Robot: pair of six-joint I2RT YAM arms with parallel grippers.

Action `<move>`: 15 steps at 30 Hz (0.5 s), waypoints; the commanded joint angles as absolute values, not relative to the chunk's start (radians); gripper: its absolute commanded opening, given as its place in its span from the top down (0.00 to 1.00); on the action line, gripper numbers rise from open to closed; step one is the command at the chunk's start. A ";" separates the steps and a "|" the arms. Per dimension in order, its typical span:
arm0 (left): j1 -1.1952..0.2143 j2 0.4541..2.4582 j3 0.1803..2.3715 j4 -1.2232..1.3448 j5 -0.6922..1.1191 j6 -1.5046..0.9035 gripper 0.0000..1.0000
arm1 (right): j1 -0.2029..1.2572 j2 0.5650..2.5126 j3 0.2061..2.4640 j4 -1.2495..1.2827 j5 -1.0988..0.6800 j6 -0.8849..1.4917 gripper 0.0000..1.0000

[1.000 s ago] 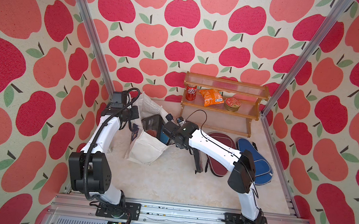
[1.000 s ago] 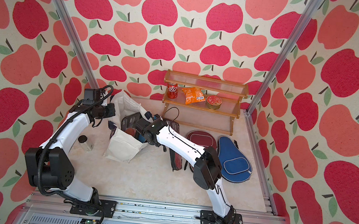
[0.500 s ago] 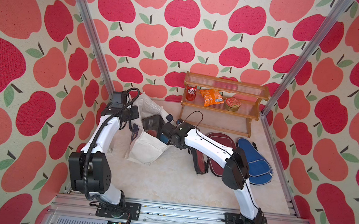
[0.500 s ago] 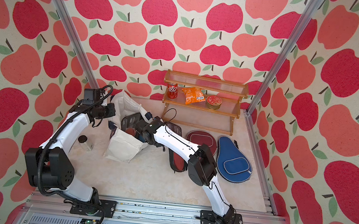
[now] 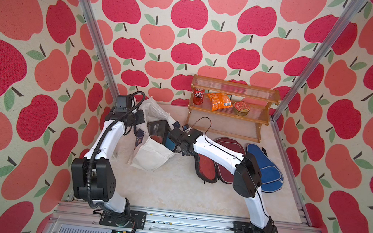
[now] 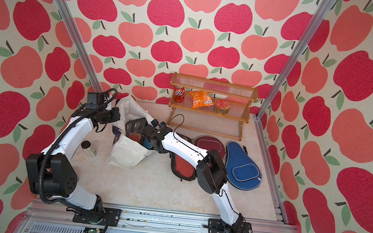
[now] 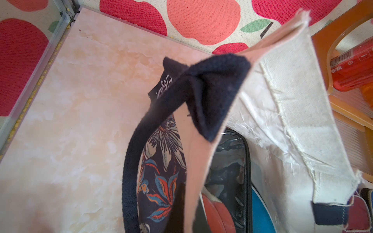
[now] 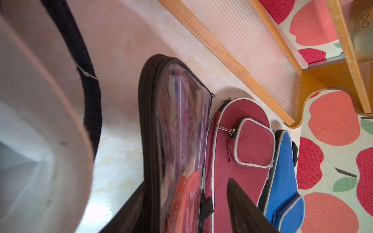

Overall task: Remove the ping pong set from the canvas bag
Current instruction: Place the ping pong set at the center of the board.

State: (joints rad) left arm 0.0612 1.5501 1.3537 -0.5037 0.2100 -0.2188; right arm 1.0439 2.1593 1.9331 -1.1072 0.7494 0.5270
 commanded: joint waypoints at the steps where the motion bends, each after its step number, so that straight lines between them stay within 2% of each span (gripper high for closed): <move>1: 0.063 1.529 1.342 -0.527 0.209 -0.224 1.00 | 1.035 2.131 1.886 -1.031 0.700 0.520 0.31; 15: 0.048 1.532 1.339 -0.528 0.212 -0.221 1.00 | 1.007 1.979 1.572 -0.622 0.522 0.514 0.20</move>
